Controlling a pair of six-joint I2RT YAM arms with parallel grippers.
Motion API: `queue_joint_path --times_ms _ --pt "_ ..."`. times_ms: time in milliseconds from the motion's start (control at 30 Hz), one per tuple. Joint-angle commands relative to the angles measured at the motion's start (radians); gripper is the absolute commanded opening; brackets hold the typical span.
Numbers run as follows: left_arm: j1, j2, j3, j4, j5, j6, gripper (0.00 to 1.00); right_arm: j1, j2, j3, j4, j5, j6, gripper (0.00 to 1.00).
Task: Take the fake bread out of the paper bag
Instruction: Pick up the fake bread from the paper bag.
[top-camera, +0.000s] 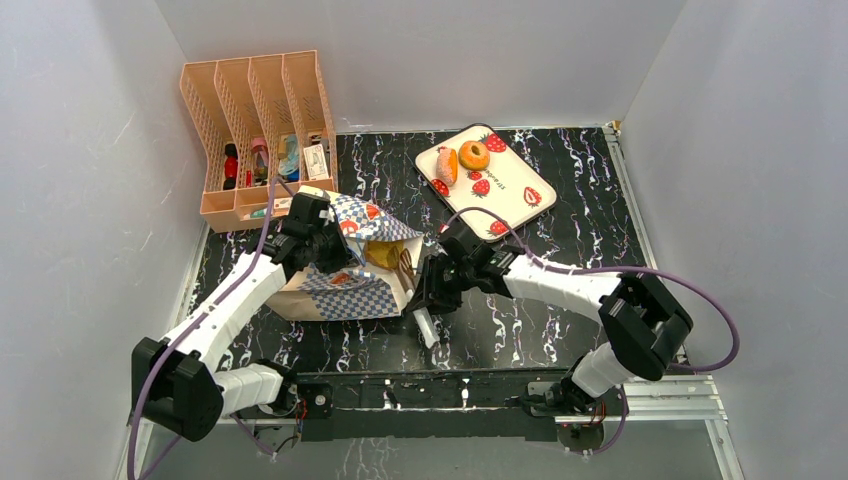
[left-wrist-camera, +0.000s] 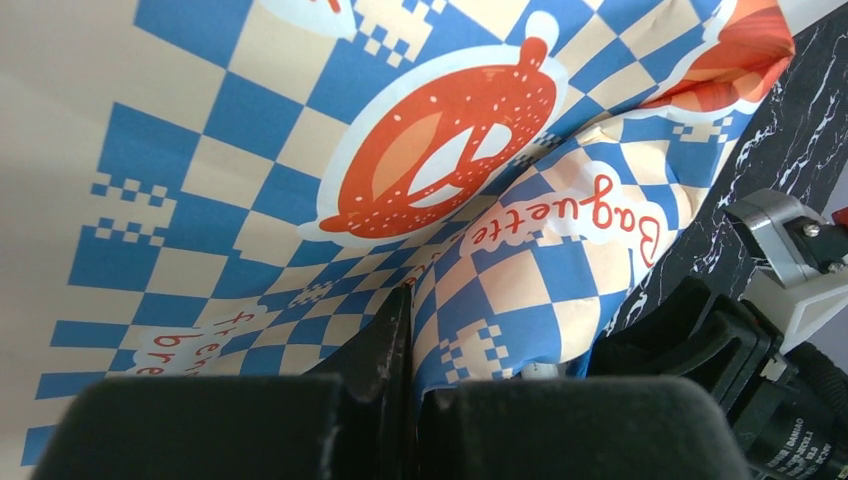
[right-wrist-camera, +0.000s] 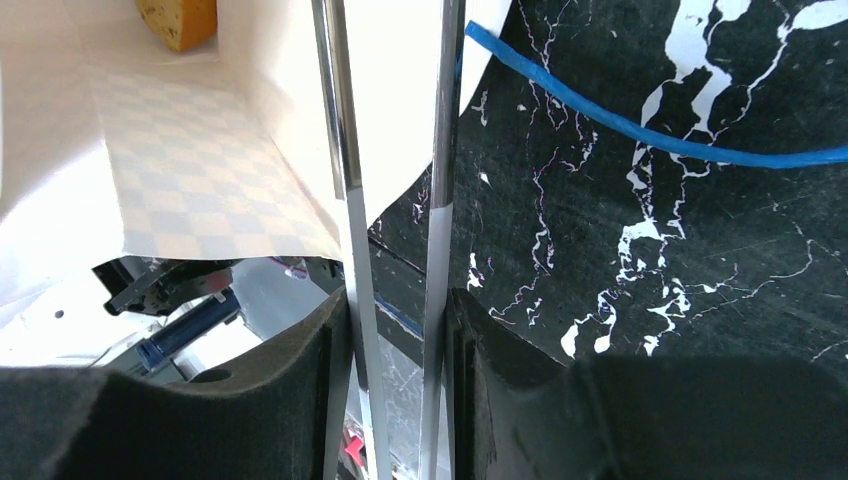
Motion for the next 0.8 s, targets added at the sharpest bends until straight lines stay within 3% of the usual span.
queue_joint_path --times_ms 0,367,767 --pt "0.005 -0.042 -0.018 0.025 0.03 0.019 0.0 -0.031 -0.037 0.063 0.009 -0.054 -0.028 0.2" --pt "0.006 -0.058 -0.025 0.051 0.06 0.043 0.0 -0.091 0.005 0.061 0.008 -0.217 -0.01 0.31" --pt "0.005 -0.072 -0.022 0.034 0.034 0.07 0.0 -0.106 0.024 0.027 -0.013 -0.339 -0.013 0.34"
